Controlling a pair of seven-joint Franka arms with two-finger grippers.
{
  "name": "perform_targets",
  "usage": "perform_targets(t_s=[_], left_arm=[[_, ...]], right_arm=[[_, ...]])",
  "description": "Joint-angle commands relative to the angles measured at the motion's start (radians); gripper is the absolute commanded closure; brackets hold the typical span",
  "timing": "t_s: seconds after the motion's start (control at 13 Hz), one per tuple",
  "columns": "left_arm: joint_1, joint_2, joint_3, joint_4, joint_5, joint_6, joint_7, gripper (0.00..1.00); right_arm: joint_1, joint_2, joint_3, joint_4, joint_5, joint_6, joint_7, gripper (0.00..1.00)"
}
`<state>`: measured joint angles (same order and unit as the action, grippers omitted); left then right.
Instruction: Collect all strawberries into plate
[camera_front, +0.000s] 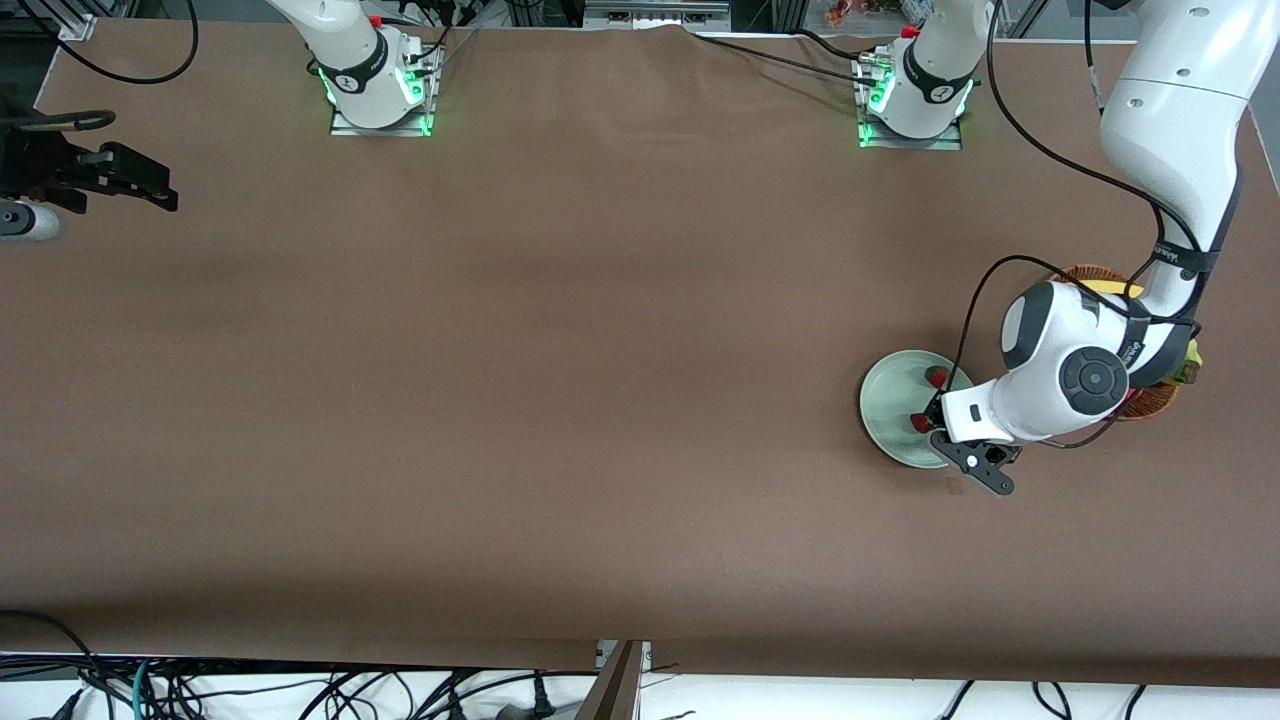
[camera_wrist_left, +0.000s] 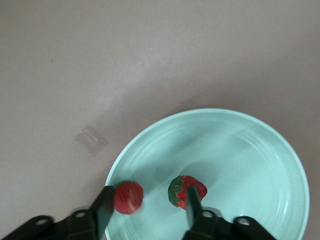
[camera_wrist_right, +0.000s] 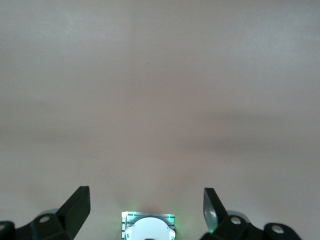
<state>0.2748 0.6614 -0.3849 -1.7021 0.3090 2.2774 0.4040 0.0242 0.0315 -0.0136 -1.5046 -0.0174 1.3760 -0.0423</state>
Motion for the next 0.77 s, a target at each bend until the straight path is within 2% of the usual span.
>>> perform_targets(t_s=[0.0, 0.15, 0.46, 0.62, 0.69], left_arm=[[-0.003, -0.095, -0.018, -0.001, -0.021, -0.067, -0.043, 0.0], [-0.014, -0.158, -0.044, 0.065, -0.022, -0.236, -0.123, 0.0], [-0.014, -0.209, -0.123, 0.321, -0.036, -0.631, -0.25, 0.0], [-0.011, -0.224, -0.112, 0.428, -0.115, -0.766, -0.281, 0.0], [-0.028, -0.279, -0.067, 0.417, -0.163, -0.776, -0.281, 0.0]], right_arm=[[-0.001, 0.008, 0.001, 0.024, -0.004, -0.014, 0.002, 0.0], [-0.001, 0.008, 0.001, 0.024, -0.004, -0.014, 0.002, 0.0], [-0.004, 0.008, 0.0, 0.024, -0.004, -0.014, 0.002, 0.0], [-0.003, 0.008, 0.0, 0.024, -0.004, -0.014, 0.001, 0.0], [-0.004, 0.008, 0.001, 0.024, -0.004, -0.014, 0.001, 0.0]])
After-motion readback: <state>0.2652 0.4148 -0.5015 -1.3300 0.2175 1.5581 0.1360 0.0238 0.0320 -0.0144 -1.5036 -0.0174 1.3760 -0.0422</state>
